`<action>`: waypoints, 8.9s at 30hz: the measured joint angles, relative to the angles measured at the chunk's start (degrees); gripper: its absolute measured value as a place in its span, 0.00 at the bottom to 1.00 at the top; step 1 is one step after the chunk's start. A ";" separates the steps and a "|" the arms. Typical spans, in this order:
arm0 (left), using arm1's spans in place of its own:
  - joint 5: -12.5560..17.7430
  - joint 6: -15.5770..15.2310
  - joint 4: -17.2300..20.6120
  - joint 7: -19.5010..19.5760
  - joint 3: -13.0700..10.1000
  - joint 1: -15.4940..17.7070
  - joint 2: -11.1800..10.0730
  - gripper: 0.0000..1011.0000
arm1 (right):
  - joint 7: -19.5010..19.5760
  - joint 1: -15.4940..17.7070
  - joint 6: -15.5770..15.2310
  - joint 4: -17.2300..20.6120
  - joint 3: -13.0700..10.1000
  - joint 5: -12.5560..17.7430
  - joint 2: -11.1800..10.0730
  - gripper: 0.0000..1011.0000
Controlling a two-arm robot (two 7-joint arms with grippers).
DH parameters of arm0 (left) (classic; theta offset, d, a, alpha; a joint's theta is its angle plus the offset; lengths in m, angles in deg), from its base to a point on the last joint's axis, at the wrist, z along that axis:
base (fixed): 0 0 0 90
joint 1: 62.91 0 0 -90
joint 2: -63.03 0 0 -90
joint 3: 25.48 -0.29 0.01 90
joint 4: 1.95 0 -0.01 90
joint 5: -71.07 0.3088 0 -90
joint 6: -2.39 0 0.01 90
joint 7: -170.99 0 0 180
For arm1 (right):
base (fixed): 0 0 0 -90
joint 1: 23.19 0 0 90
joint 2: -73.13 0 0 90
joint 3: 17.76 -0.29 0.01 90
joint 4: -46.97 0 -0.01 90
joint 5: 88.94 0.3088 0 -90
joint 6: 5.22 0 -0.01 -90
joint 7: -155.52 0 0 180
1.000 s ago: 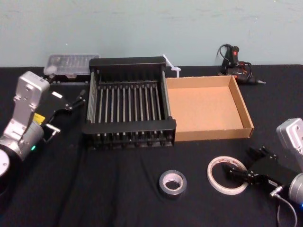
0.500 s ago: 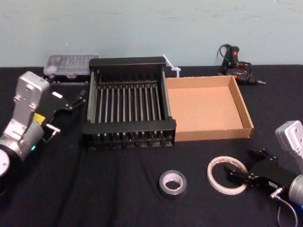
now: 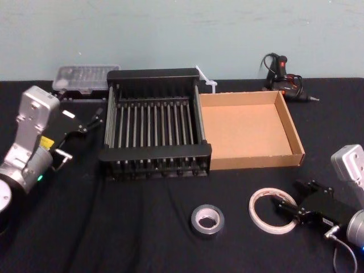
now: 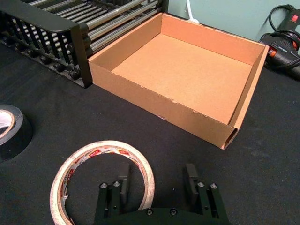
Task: Pick up the white tape and place it into the black box , Pick up the silver tape and place it into the brown box.
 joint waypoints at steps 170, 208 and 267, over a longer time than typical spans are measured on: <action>0.00 0.00 0.00 0.00 0.00 0.00 0.00 0.99 | -1.71 -37.32 8.03 -30.62 12.32 -9.07 26.06 0.08; 0.00 0.00 0.00 0.00 0.00 0.00 0.00 0.99 | -1.75 -38.13 8.27 -32.06 12.53 -9.44 26.59 0.37; 0.00 0.00 0.00 0.00 0.00 0.00 0.00 0.99 | -2.68 -22.19 -1.92 -5.32 7.55 -0.63 14.15 0.99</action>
